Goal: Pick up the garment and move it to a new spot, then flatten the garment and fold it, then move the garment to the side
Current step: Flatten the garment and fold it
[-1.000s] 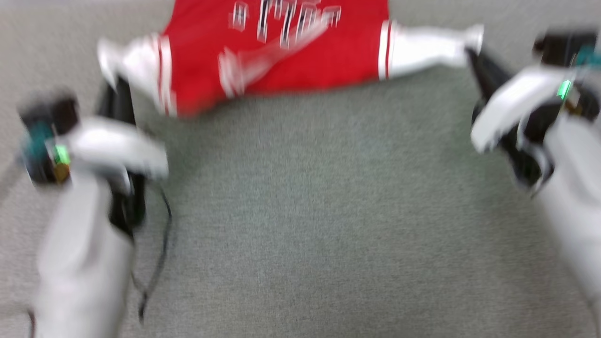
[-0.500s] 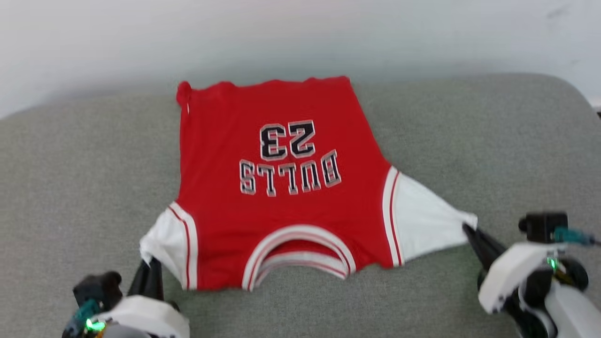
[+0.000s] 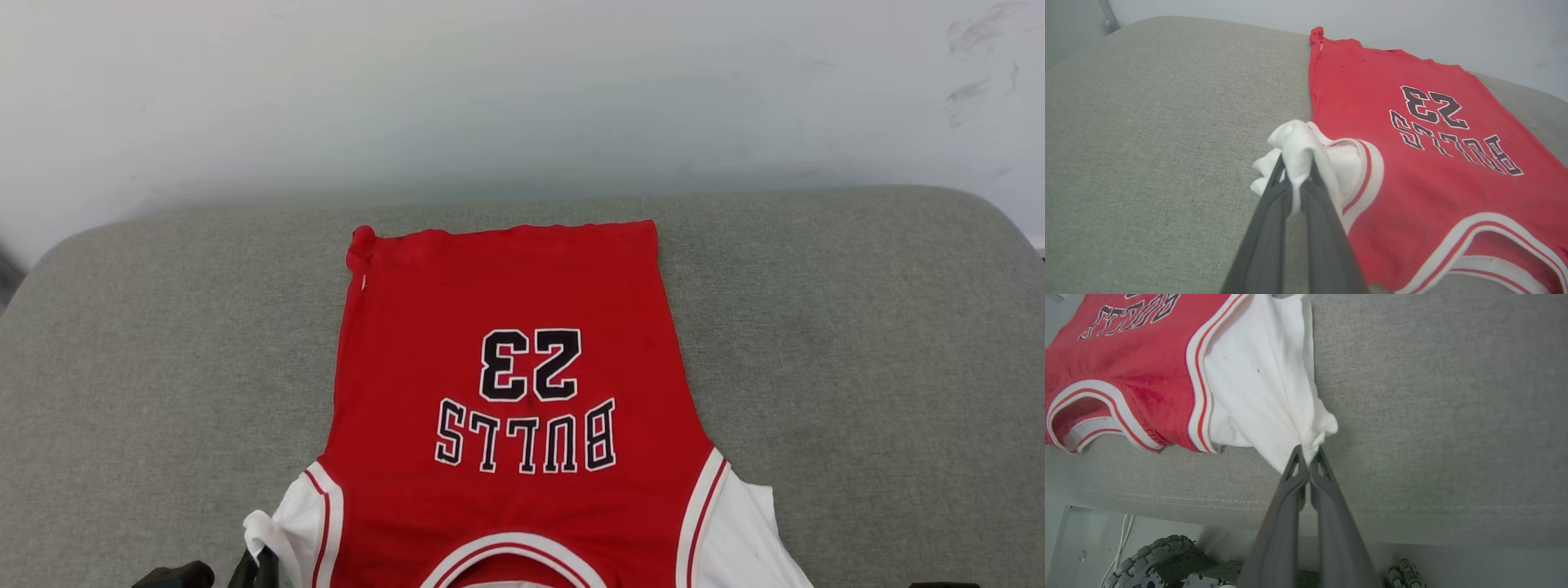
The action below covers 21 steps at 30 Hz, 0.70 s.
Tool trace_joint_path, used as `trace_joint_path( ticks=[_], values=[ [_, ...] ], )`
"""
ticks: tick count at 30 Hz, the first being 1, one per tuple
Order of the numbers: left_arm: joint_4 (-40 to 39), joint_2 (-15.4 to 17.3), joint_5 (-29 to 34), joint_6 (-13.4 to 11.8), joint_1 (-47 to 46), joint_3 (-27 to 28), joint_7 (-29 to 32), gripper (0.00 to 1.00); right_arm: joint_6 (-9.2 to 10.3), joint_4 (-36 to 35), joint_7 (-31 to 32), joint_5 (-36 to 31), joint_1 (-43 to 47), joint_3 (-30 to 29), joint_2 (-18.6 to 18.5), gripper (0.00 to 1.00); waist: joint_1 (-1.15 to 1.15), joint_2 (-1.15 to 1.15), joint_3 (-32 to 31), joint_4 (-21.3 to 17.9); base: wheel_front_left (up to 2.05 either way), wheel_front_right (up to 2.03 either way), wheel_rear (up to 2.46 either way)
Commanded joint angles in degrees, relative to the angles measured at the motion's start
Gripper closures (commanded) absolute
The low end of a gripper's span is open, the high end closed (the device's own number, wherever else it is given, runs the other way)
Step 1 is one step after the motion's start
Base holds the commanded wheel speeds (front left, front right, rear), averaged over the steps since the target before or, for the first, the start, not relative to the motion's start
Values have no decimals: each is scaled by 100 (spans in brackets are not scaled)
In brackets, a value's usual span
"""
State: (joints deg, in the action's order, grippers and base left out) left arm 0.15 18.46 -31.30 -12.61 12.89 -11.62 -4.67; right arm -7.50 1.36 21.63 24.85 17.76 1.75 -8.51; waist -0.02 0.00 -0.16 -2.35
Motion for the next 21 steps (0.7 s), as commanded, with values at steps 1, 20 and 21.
trace_joint_path(
  ticks=[1,20,21],
  values=[
    [-61,8,46,-24,68,-12,4,100,2,-135,66,-88,72,-46,59,100,2,0,-5,6,0,0,0],
    [-851,-85,711,-116,-932,-442,-283,100,1,1088,-397,-82,-3766,-373,-397,0,2,0,1138,607,0,0,0],
    [-880,-82,758,-110,-1031,-473,-288,100,1,1350,-316,-82,-4099,-312,-500,0,2,0,1252,675,0,0,0]
  ],
)
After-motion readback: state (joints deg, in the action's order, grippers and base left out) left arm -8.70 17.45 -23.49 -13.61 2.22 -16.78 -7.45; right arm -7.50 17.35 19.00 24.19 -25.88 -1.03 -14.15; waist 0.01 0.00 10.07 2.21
